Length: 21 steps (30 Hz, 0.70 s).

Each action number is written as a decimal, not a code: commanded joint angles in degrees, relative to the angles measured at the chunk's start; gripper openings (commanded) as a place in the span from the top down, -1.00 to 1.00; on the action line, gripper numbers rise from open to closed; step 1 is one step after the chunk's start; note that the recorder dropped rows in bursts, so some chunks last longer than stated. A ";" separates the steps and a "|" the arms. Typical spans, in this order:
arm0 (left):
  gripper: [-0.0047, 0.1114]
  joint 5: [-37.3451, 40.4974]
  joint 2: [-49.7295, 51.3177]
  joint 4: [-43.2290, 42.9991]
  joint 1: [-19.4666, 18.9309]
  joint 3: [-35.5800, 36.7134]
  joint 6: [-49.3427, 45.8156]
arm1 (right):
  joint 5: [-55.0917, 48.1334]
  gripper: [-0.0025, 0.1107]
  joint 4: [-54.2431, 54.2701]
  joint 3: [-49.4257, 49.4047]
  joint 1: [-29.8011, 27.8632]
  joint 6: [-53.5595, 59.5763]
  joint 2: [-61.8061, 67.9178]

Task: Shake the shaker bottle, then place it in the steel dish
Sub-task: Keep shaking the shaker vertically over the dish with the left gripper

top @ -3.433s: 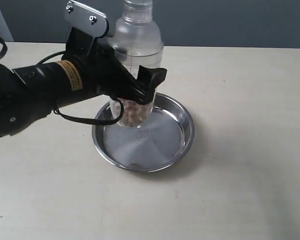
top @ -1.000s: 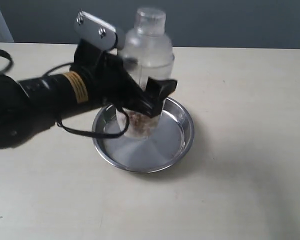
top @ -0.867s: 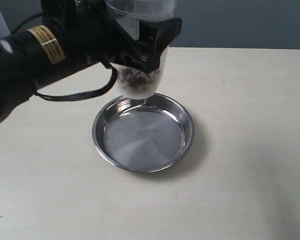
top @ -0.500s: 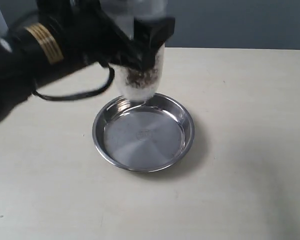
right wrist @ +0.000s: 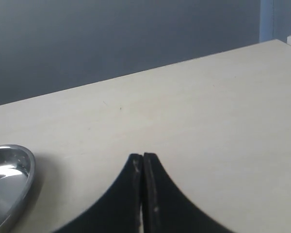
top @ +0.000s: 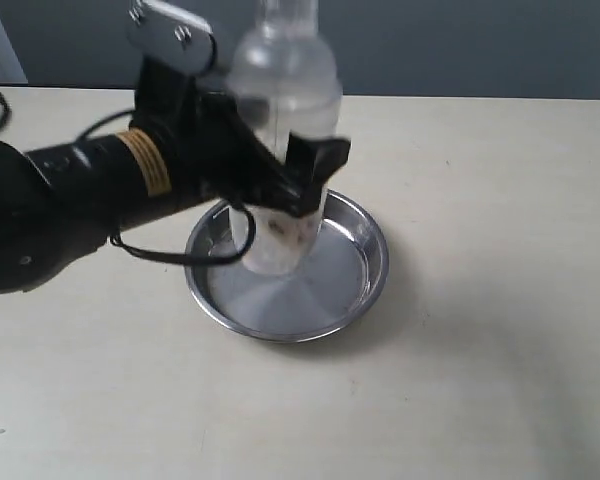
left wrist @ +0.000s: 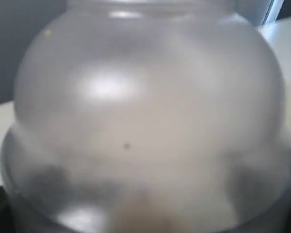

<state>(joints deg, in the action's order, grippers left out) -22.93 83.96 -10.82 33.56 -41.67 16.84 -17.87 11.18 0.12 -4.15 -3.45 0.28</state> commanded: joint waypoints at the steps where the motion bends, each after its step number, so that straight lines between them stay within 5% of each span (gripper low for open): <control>1: 0.91 2.32 -7.66 -2.32 -0.05 -6.15 -0.85 | 0.44 0.97 -0.26 -0.12 0.23 0.23 -0.28; 3: 0.91 1.45 0.85 0.32 0.27 0.79 2.34 | 0.44 0.97 -0.26 -0.12 0.23 0.23 -0.28; 7: 0.91 -12.85 -3.09 -7.39 0.41 -0.95 6.22 | 0.44 0.97 -0.15 -0.12 0.23 0.23 -0.28; 11: 0.91 -1.13 2.77 -5.70 0.65 1.50 3.83 | 0.44 0.97 -0.15 -0.12 0.23 0.23 -0.28; 15: 0.91 -11.58 -3.02 -7.17 -0.32 -3.25 4.51 | 0.44 0.97 -0.15 -0.12 0.23 0.23 -0.28; 19: 0.91 3.75 -0.17 -5.48 -0.32 -1.82 2.52 | 0.44 0.97 -0.15 -0.12 0.23 0.23 -0.28; 21: 0.91 3.28 2.31 -4.92 -0.94 -0.57 2.66 | 0.44 0.97 -0.15 -0.12 0.23 0.23 -0.28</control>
<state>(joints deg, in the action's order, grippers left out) -24.96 82.18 -16.74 33.14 -44.68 19.90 -17.87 11.18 0.12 -4.15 -3.45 0.28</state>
